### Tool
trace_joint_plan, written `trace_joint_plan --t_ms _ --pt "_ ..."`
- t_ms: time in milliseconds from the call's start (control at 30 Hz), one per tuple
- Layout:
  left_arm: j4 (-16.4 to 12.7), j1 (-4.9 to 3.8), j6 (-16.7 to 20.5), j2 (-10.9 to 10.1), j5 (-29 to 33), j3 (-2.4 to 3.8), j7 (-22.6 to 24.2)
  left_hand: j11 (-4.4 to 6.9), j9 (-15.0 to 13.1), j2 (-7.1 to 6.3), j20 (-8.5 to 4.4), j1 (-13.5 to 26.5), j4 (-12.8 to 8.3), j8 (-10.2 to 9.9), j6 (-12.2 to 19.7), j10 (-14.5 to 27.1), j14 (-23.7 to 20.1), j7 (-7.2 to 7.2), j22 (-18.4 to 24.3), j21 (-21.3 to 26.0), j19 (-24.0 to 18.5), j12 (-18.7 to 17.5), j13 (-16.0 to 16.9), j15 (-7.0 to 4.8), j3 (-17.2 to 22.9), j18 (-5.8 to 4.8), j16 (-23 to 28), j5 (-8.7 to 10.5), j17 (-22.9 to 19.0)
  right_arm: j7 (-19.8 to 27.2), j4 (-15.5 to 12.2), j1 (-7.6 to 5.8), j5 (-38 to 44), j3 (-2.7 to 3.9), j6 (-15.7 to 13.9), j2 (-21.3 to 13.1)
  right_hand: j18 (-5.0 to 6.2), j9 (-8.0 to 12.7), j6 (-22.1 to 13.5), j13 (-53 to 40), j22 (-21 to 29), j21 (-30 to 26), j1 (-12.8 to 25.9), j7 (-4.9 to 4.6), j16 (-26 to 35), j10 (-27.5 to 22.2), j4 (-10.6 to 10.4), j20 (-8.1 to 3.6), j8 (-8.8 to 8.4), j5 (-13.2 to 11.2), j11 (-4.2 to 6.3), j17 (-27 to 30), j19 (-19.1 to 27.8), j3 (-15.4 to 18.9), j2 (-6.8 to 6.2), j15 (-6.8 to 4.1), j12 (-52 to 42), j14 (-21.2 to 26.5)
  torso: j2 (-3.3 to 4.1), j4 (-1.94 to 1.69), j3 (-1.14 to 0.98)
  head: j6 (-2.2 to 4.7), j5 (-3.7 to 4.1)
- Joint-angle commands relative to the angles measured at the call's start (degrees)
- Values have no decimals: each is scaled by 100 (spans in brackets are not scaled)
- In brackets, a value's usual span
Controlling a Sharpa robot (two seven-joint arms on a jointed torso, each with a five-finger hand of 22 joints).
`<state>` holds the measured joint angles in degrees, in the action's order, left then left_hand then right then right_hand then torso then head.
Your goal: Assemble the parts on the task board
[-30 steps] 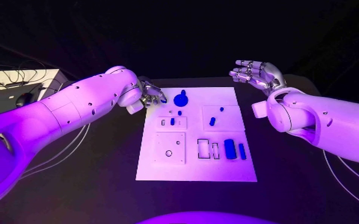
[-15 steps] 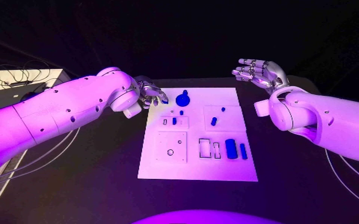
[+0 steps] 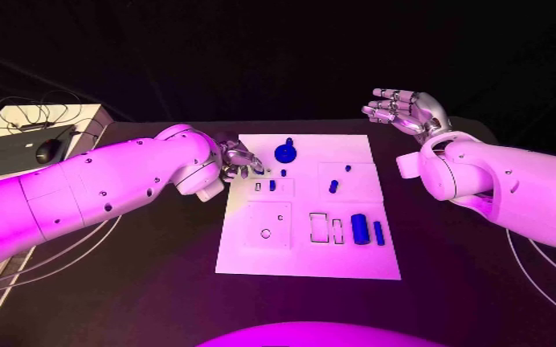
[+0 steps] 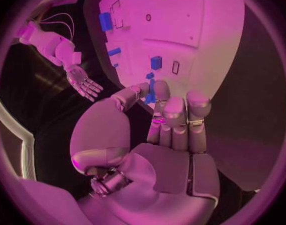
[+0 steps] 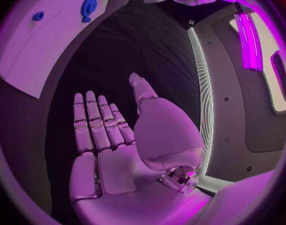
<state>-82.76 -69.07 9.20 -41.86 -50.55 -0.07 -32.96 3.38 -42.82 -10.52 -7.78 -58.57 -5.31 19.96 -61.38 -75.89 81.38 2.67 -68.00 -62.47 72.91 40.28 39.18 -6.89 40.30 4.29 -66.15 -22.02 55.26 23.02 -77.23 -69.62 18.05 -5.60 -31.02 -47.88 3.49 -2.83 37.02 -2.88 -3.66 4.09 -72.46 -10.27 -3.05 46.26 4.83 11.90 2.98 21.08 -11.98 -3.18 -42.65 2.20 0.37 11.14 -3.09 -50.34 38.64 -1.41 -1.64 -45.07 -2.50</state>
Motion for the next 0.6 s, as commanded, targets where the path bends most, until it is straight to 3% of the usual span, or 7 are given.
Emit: trace_joint_plan --t_ms 33,167,600 --pt "-55 15 348 1 -295 -55 -138 226 -1039 33 -16 -82 -139 -27 -675 -289 -23 -470 -14 -24 36 -29 27 -56 112 -69 -43 -16 -12 72 12 2 85 3 40 10 -22 5 -47 1 9 -26 -15 -445 -3 -9 32 -11 -32 33 -13 7 43 -2 -5 -8 22 44 7 9 -3 -11 -10" --pt "-63 38 386 25 -338 -126 -204 227 -1044 43 -14 -87 -138 -35 -677 -292 -25 -469 -12 -22 35 -38 36 -57 118 -68 -45 -13 -22 72 15 3 99 3 44 13 -23 5 -54 2 9 -26 -9 -447 -3 -19 32 -11 -33 36 -13 7 48 -7 -3 -7 23 47 13 9 -4 -11 -7" --pt "84 112 265 158 -342 -230 -315 223 -1058 56 -9 -83 -137 -48 -675 -291 -29 -465 -6 -12 27 -57 56 -52 124 -66 -46 3 -41 77 -4 3 125 3 48 7 -23 5 -54 2 9 -26 -9 -447 -3 -19 32 -11 -33 36 -13 7 48 -7 -3 -7 23 47 19 9 4 -44 12"
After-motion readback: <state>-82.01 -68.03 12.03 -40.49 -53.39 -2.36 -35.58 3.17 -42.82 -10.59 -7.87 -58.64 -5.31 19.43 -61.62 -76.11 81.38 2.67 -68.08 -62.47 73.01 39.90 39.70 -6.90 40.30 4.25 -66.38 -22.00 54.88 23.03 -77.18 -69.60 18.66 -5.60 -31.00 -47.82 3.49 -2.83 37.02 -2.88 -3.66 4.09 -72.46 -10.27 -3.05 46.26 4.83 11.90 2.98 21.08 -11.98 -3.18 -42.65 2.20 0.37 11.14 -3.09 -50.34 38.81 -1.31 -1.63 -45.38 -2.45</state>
